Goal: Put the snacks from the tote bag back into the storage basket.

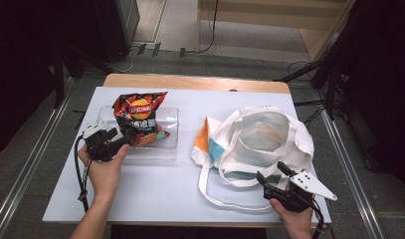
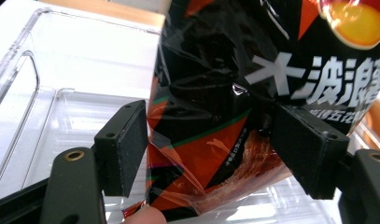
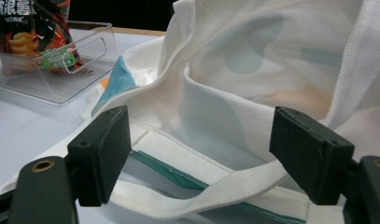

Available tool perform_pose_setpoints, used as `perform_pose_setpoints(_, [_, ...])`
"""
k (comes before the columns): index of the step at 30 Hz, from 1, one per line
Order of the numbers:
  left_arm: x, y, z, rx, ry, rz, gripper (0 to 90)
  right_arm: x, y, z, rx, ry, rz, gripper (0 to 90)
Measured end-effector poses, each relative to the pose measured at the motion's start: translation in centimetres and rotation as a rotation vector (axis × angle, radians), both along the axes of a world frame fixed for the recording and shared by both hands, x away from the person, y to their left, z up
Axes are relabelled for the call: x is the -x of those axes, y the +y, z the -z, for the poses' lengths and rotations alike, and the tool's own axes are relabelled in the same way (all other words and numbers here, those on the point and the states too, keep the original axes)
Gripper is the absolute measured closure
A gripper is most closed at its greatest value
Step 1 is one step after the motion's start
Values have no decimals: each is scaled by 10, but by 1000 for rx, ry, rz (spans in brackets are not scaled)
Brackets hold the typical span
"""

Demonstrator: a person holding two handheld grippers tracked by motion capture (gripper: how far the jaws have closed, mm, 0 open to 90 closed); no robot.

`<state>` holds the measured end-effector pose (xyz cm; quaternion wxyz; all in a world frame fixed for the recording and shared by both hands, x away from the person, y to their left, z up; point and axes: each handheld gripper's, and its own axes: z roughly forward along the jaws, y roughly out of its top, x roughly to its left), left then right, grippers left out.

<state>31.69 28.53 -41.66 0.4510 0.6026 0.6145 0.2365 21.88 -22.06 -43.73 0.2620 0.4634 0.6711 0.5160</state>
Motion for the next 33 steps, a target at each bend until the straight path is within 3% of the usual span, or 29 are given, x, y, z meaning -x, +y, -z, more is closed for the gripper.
perform_pose_setpoints(2, [-1, 0, -2, -6, 2, 3, 359, 0, 0, 0, 2, 0, -2, 213])
perform_pose_setpoints(3, [-1, 0, -2, -12, -1, -1, 430, 0, 0, 1, 1, 2, -1, 213])
perform_pose_setpoints(5, [-2, 2, -4, -37, -7, -31, 482, 0, 0, 1, 0, 3, 1, 213])
perform_pose_setpoints(10, [-5, 13, -2, -79, 3, -106, 559, 1, -1, 1, -2, 5, 8, 215])
perform_pose_setpoints(11, [-6, 15, -2, -71, 4, -104, 569, 1, -1, 1, -2, 6, 9, 215])
perform_pose_setpoints(13, [-5, 19, -1, -21, 3, -73, 554, 1, -1, 1, 0, 6, 10, 215])
perform_pose_setpoints(16, [3, 15, -7, 24, -47, -28, 470, 0, -1, 1, 2, 2, 12, 215])
perform_pose_setpoints(20, [11, 4, -16, 34, -98, -18, 352, 0, -1, 0, 3, 2, 10, 215])
perform_pose_setpoints(23, [15, -13, -20, 5, -98, 1, 241, 1, -1, 0, 3, 3, 9, 215])
perform_pose_setpoints(26, [16, -33, -18, -64, -83, 21, 189, 1, -2, 0, 4, -1, 9, 215])
perform_pose_setpoints(30, [10, -46, -8, -135, -50, -1, 261, 2, -3, 0, 2, 1, 13, 215])
perform_pose_setpoints(33, [5, -44, -4, -156, -31, -38, 273, 2, -4, 1, 1, 2, 12, 216])
